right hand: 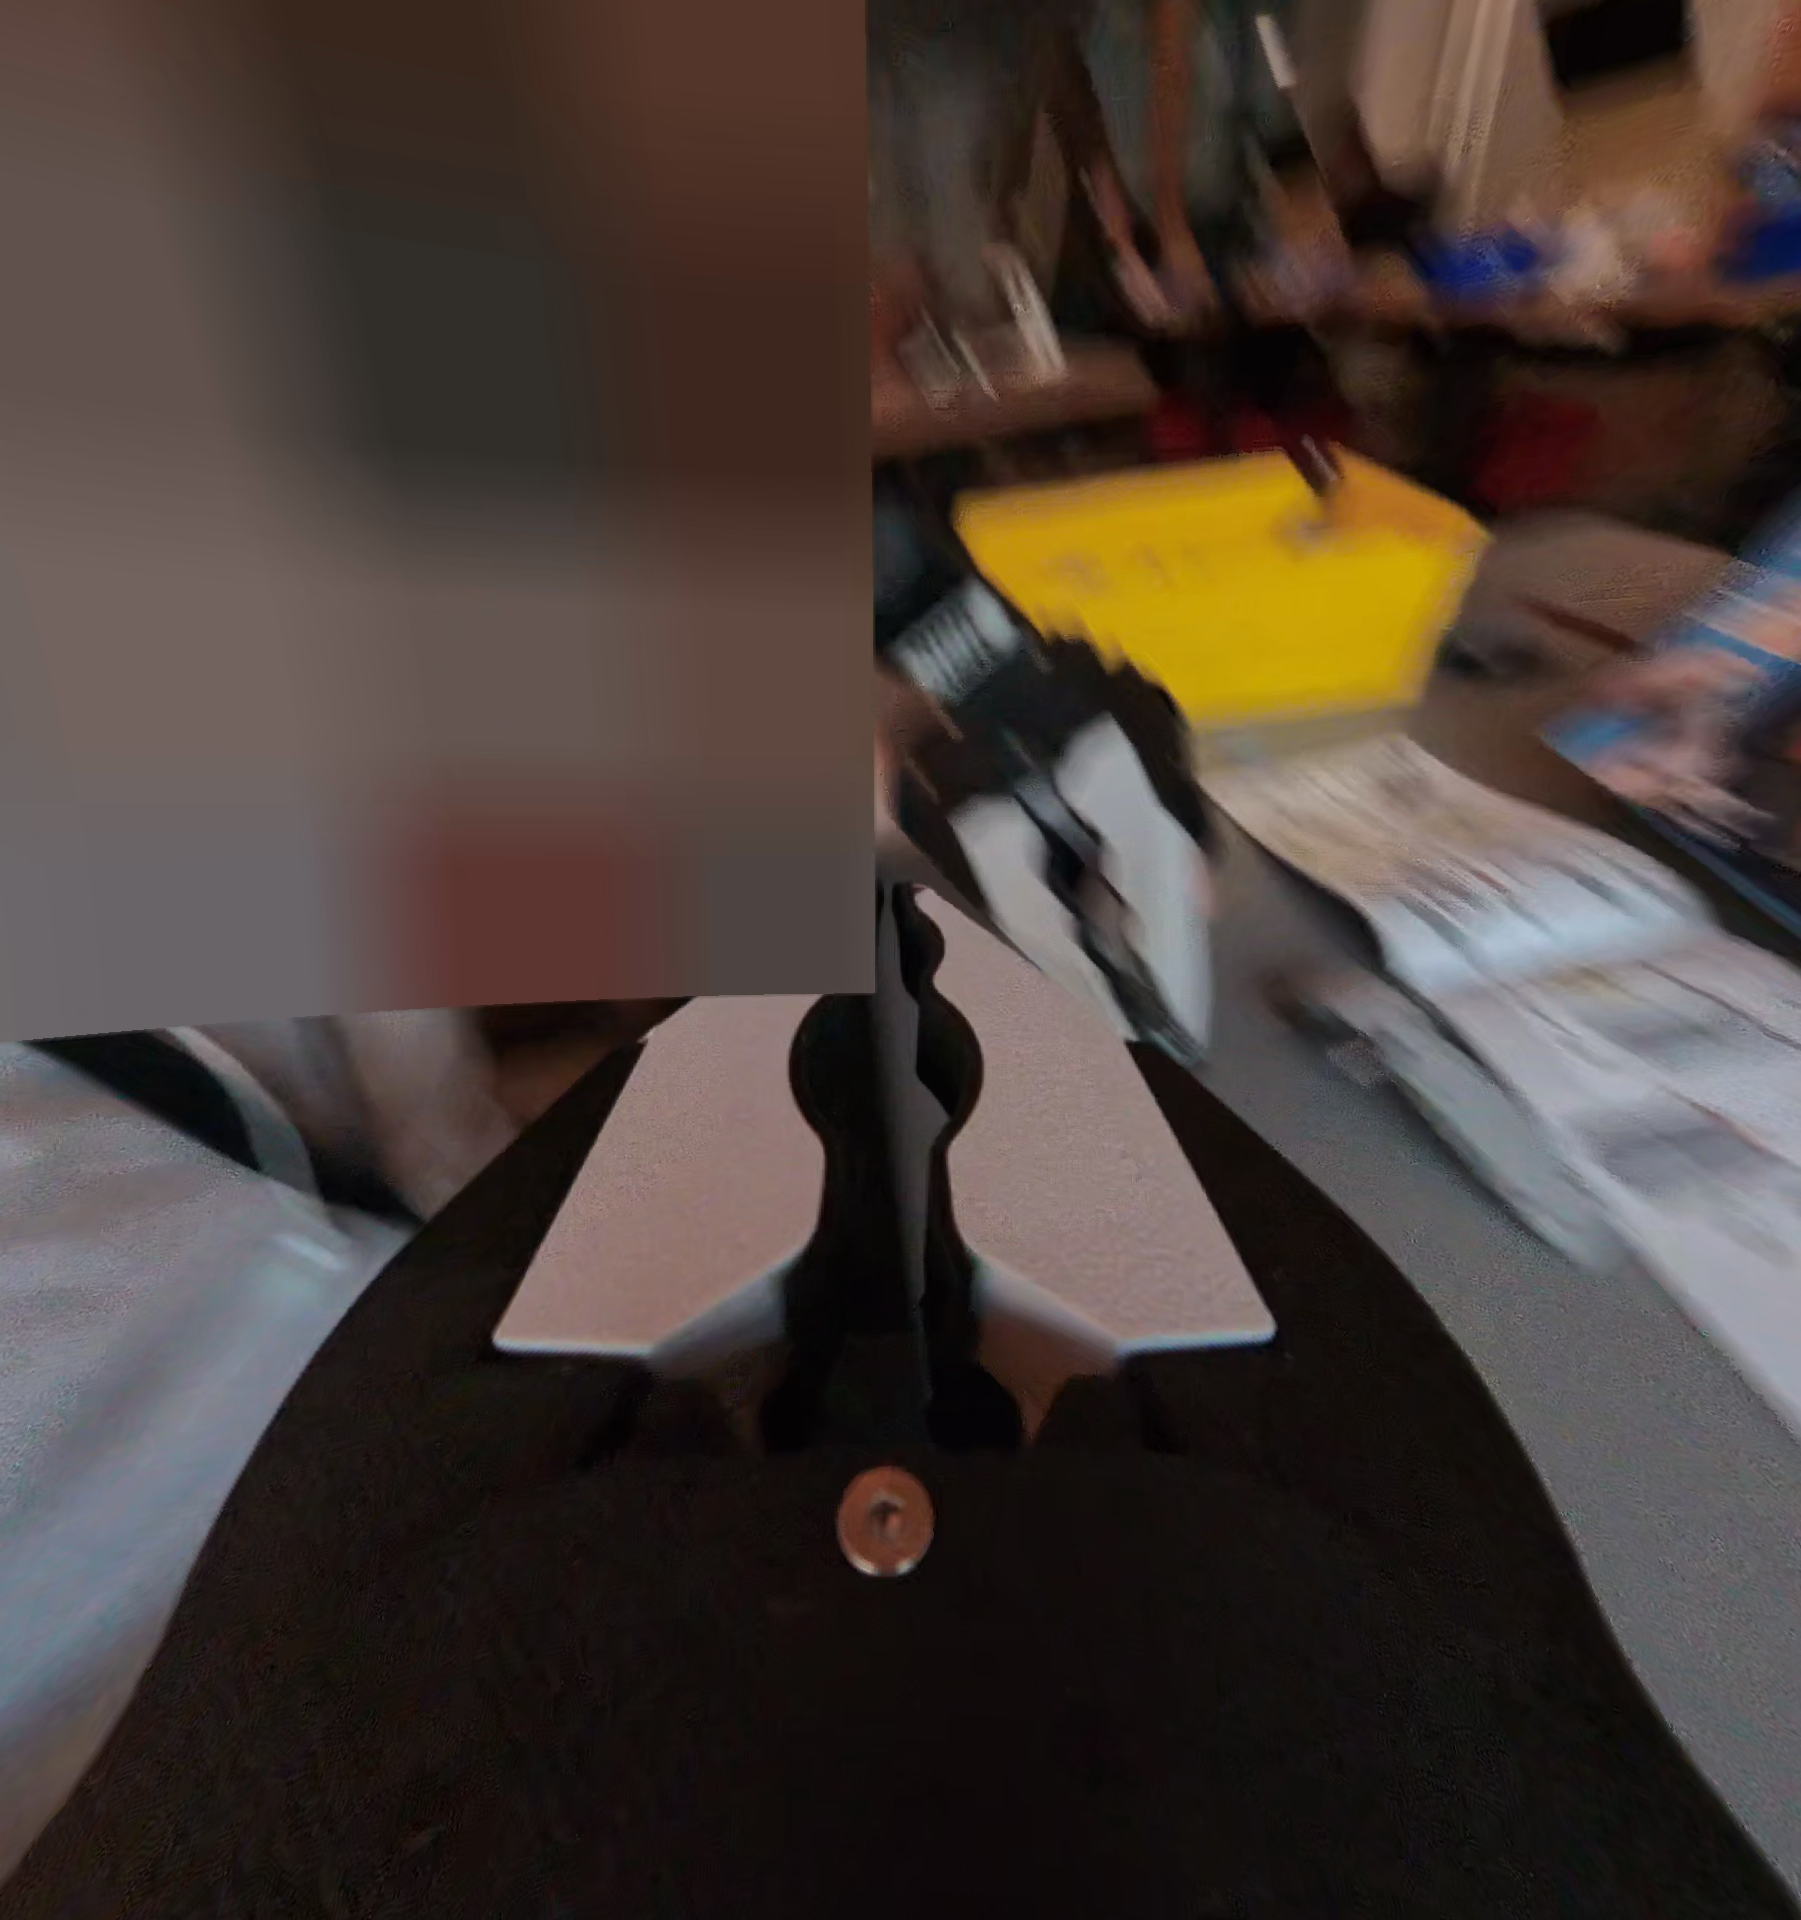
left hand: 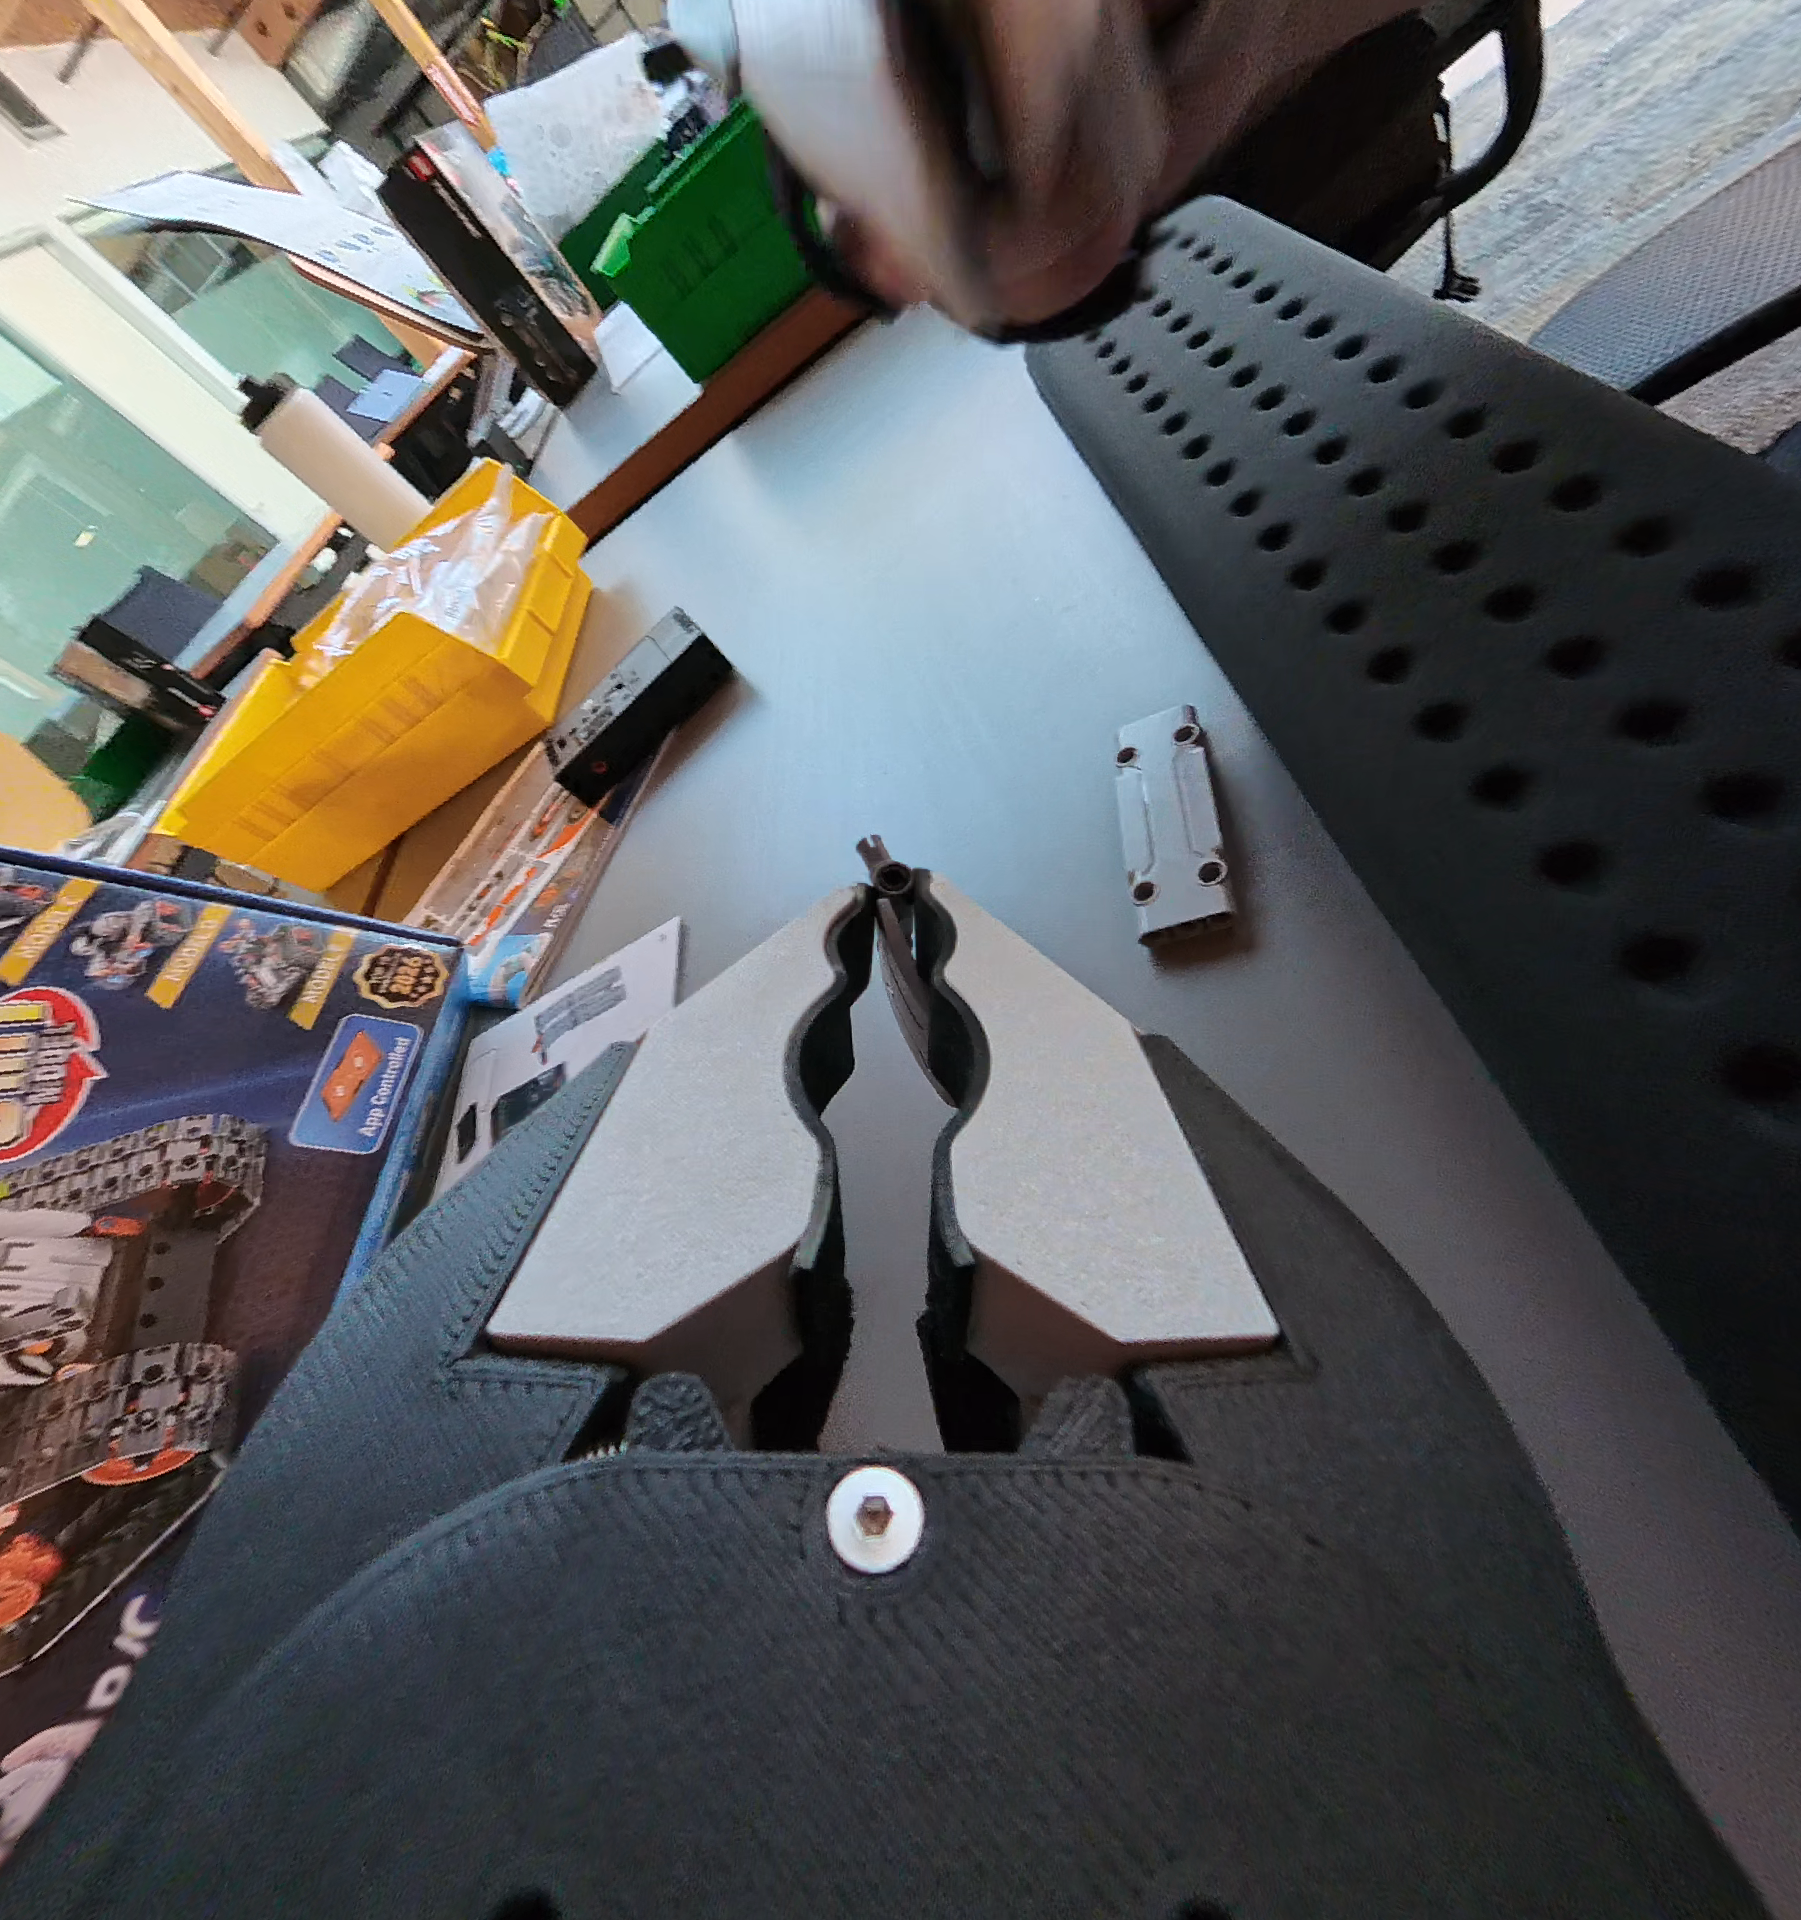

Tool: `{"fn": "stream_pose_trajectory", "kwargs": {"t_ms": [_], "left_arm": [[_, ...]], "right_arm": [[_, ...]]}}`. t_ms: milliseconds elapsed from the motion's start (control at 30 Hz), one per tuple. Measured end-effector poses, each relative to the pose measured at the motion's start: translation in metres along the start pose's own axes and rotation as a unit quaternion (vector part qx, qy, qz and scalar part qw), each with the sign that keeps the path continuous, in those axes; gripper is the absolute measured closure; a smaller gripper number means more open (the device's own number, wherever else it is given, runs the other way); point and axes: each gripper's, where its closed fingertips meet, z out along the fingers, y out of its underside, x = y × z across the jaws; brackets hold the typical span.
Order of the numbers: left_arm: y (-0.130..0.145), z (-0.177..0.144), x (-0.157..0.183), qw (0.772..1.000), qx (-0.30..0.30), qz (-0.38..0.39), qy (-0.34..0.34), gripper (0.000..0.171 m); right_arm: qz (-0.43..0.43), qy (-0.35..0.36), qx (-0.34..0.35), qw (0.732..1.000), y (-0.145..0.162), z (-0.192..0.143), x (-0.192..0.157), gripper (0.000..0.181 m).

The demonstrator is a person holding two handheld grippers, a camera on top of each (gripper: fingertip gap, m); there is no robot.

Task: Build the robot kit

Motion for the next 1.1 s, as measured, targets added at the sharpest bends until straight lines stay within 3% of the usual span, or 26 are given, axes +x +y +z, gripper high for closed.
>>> {"fn": "stream_pose_trajectory", "kwargs": {"t_ms": [33,67,100,167,267,733,833,933,1033,1100], "left_arm": [[0.001,0.002,0.004,1.000,-0.004,-0.001,0.012,0.166],[0.001,0.003,0.008,1.000,-0.008,-0.001,0.020,0.166],[0.001,0.004,0.011,1.000,-0.010,0.000,0.028,0.166],[0.000,0.005,0.016,0.999,-0.016,-0.002,0.041,0.166],[0.001,0.005,0.017,0.999,-0.020,-0.002,0.044,0.166],[0.007,0.006,0.020,0.998,-0.027,-0.015,0.058,0.166],[0.008,0.006,0.021,0.998,-0.028,-0.017,0.061,0.166],[0.007,0.006,0.023,0.997,-0.028,-0.021,0.067,0.166],[0.009,0.007,0.025,0.997,-0.031,-0.021,0.072,0.166],[0.009,0.007,0.026,0.996,-0.031,-0.025,0.077,0.166]], "right_arm": [[-0.095,0.090,-0.127,0.983,0.041,-0.002,0.023,0.175],[-0.176,0.141,-0.226,0.948,0.073,-0.008,0.038,0.168],[-0.225,0.160,-0.280,0.919,0.094,-0.011,0.042,0.162],[-0.250,0.155,-0.339,0.893,0.126,-0.013,0.038,0.150],[-0.232,0.151,-0.332,0.902,0.137,-0.013,0.034,0.148],[-0.258,0.042,-0.397,0.880,0.154,-0.002,0.041,0.165],[-0.193,0.030,-0.407,0.892,0.152,-0.002,0.044,0.166],[-0.013,-0.009,-0.362,0.932,0.135,0.002,0.043,0.179],[0.116,-0.016,-0.338,0.934,0.126,-0.004,0.062,0.180],[0.192,-0.030,-0.337,0.921,0.130,-0.009,0.071,0.181]]}}
